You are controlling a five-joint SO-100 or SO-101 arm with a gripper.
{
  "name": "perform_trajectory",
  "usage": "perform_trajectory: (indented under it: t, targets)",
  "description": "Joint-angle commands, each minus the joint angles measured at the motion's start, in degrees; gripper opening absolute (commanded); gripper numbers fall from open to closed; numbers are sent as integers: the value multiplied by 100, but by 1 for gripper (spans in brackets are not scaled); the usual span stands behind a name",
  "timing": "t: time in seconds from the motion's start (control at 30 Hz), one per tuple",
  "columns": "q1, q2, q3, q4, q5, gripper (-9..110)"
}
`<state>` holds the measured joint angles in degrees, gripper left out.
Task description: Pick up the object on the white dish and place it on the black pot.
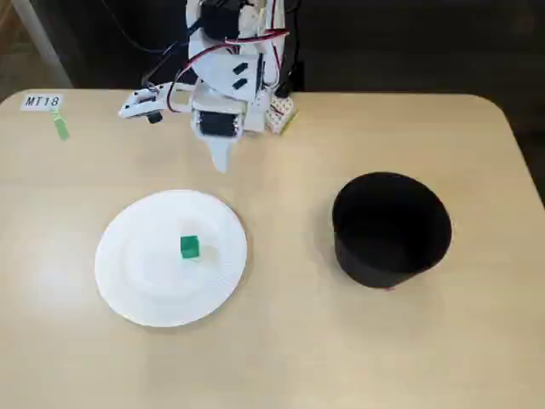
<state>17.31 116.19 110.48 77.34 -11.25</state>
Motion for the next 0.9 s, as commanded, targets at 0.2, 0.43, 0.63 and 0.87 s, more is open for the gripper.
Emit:
perform_trajectory:
  t: [0.2,0.43,0.63,0.87]
  targets:
    - [97,9,-281,141,-246,0]
    - [97,97,-281,185,-422,0]
    - [62,202,-246,193,-475,0]
    - [53,308,-220,185,-571,0]
